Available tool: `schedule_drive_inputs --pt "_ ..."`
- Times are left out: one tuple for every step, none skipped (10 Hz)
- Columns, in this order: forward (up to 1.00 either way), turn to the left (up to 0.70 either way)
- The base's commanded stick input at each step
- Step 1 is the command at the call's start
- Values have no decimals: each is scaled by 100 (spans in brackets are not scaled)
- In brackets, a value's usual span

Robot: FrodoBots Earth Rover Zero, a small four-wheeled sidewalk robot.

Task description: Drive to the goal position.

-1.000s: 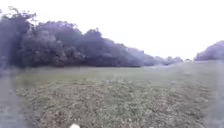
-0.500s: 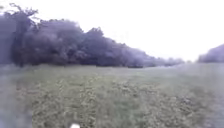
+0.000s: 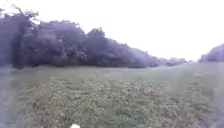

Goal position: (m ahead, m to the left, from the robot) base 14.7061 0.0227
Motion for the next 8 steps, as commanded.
schedule_drive_inputs --pt "70 0" --pt "70 0" --pt "70 0" --pt "70 0" --pt "70 0" --pt "70 0" --pt "70 0" --pt "70 0"
